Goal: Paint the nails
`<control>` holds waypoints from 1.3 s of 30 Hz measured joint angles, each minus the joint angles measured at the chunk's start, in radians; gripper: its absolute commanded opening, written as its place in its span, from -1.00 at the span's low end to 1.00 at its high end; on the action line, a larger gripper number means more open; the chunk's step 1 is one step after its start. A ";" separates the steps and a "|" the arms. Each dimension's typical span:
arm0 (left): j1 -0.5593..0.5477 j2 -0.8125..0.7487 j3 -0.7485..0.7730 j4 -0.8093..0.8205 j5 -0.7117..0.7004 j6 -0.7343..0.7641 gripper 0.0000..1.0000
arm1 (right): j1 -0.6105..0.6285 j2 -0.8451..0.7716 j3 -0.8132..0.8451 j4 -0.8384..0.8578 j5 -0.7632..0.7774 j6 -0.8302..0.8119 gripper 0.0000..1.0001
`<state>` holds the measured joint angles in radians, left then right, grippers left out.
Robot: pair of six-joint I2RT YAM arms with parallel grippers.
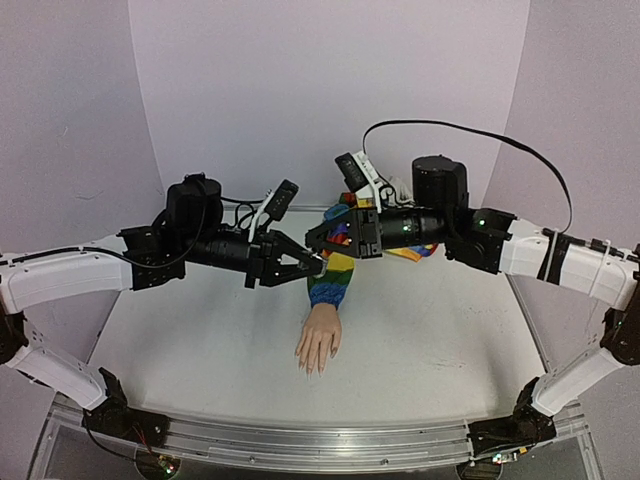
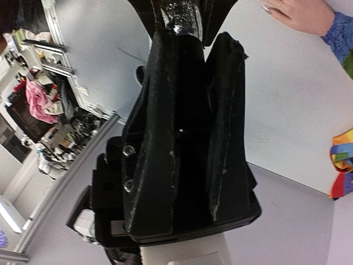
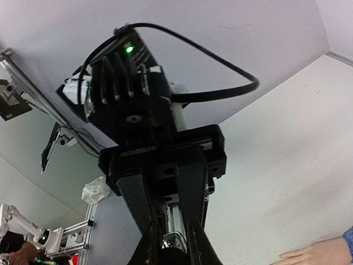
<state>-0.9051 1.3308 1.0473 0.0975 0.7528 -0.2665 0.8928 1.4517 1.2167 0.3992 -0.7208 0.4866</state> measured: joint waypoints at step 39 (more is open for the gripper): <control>0.038 -0.032 -0.046 0.000 -0.171 0.022 -1.00 | -0.032 -0.063 0.033 -0.200 0.279 0.008 0.52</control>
<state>-0.8673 1.2987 1.0016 0.0971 0.5816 -0.2447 0.8604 1.3891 1.2499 0.1997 -0.4419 0.4950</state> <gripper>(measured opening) 0.167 0.779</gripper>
